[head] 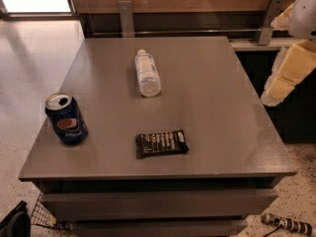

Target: Place blue plastic bottle upright

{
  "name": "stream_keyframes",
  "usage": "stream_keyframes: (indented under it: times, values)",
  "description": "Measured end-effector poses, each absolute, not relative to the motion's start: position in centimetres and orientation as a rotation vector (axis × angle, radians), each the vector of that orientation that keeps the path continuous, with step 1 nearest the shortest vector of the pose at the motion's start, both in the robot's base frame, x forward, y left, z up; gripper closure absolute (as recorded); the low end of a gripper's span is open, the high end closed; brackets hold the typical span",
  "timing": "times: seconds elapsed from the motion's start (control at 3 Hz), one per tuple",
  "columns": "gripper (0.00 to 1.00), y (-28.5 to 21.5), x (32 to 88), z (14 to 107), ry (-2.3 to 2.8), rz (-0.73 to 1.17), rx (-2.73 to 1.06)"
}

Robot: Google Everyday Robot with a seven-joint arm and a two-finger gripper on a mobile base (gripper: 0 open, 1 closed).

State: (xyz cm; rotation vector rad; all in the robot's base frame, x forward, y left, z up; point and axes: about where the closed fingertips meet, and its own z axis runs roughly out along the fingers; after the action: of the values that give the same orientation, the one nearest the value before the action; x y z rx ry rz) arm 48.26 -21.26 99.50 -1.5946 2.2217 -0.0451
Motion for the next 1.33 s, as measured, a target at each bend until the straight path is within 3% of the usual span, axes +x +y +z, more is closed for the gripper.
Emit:
stream_keyframes:
  times: [0.67,1.33]
  values:
    - [0.0,-18.6,58.4,99.7,2.417,0.167,-1.201]
    - [0.0,-14.0,64.8,98.8,2.622,0.16,-0.839]
